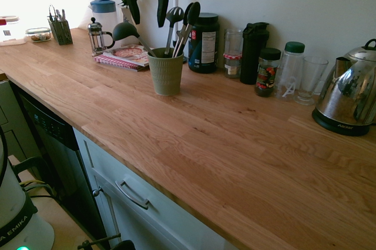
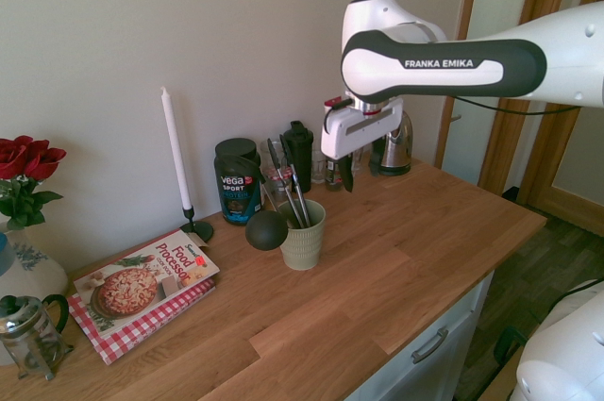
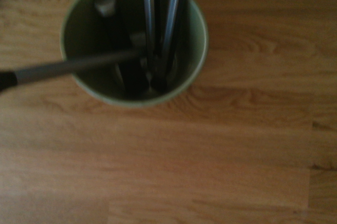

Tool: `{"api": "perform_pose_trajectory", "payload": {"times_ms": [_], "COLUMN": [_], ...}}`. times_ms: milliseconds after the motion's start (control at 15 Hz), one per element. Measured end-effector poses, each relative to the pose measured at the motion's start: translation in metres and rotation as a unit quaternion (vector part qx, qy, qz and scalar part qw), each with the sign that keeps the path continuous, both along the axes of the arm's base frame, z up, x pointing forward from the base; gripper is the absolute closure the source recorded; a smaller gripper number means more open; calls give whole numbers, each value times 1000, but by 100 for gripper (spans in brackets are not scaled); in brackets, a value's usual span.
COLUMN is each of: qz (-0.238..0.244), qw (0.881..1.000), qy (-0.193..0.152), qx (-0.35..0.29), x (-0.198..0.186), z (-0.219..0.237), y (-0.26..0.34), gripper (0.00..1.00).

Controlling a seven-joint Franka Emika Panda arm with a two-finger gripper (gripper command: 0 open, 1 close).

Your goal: Put the tongs back in the holder

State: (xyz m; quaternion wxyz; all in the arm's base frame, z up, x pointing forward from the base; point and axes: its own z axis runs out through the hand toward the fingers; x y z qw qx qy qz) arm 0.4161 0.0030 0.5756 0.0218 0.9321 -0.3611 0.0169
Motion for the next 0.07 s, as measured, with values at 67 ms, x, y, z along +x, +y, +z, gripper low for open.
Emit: {"api": "perform_pose_trajectory", "payload": {"times_ms": [67], "qz": [10], "qw": [1000], "qy": [12], "qx": [-1], "x": [-13], "z": [-14], "y": [0], "gripper": [0]}}
